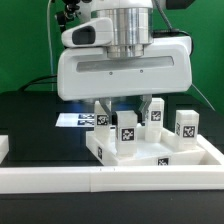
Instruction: Assemble square table
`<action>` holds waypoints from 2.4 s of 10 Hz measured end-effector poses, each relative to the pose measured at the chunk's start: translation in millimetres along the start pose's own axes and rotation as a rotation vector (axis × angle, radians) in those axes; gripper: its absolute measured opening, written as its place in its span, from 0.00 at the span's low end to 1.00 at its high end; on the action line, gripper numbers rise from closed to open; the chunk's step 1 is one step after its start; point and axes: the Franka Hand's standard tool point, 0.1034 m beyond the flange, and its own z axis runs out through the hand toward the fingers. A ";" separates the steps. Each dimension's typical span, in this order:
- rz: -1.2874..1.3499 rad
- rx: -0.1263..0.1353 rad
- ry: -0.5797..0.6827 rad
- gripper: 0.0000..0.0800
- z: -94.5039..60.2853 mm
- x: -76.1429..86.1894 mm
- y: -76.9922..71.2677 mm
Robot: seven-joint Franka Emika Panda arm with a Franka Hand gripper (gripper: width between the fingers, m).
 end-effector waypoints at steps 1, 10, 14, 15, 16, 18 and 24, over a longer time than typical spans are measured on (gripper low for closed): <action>0.143 0.004 -0.001 0.36 0.1 0.4 -0.4; 0.980 0.008 -0.007 0.36 2.8 -0.6 -6.1; 1.235 0.019 -0.020 0.36 3.6 -1.6 -13.6; 1.237 0.019 -0.019 0.36 3.6 -1.7 -13.9; 1.218 0.019 -0.019 0.36 3.7 -1.6 -14.0; 1.172 0.020 -0.018 0.62 3.8 -1.7 -14.9; 0.553 0.022 -0.006 0.81 3.5 -1.2 -18.4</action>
Offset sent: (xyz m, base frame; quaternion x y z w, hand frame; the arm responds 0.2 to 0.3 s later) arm -0.0033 -0.0004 -0.0014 -0.0080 -0.0305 0.2025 0.9788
